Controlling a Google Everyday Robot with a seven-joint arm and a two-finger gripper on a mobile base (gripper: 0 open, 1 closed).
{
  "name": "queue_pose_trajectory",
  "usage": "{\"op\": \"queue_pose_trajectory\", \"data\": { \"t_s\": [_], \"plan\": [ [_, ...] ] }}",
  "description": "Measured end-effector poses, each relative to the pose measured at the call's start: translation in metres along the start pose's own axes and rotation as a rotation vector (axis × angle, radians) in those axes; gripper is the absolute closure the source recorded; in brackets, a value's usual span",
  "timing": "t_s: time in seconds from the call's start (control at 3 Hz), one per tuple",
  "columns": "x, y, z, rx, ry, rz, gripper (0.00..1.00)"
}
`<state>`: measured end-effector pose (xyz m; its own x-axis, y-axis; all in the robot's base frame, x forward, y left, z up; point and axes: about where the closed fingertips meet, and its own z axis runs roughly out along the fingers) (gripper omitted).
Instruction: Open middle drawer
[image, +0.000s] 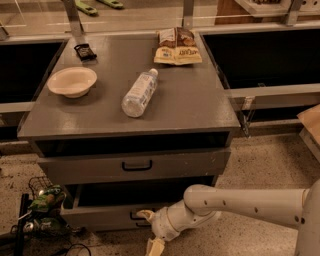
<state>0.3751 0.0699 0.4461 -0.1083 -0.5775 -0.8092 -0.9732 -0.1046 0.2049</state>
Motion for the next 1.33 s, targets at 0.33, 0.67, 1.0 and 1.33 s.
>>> {"op": "queue_pose_trajectory", "data": {
  "t_s": [0.33,0.67,1.0,1.33],
  "plan": [
    [0.000,-0.017,0.014,-0.013,0.004,0.007,0.00],
    [0.000,-0.015,0.016,-0.017,0.016,0.002,0.00],
    [0.002,-0.007,0.024,-0.030,0.043,-0.002,0.00],
    [0.005,0.004,0.036,-0.054,0.057,-0.004,0.00]
  ]
}}
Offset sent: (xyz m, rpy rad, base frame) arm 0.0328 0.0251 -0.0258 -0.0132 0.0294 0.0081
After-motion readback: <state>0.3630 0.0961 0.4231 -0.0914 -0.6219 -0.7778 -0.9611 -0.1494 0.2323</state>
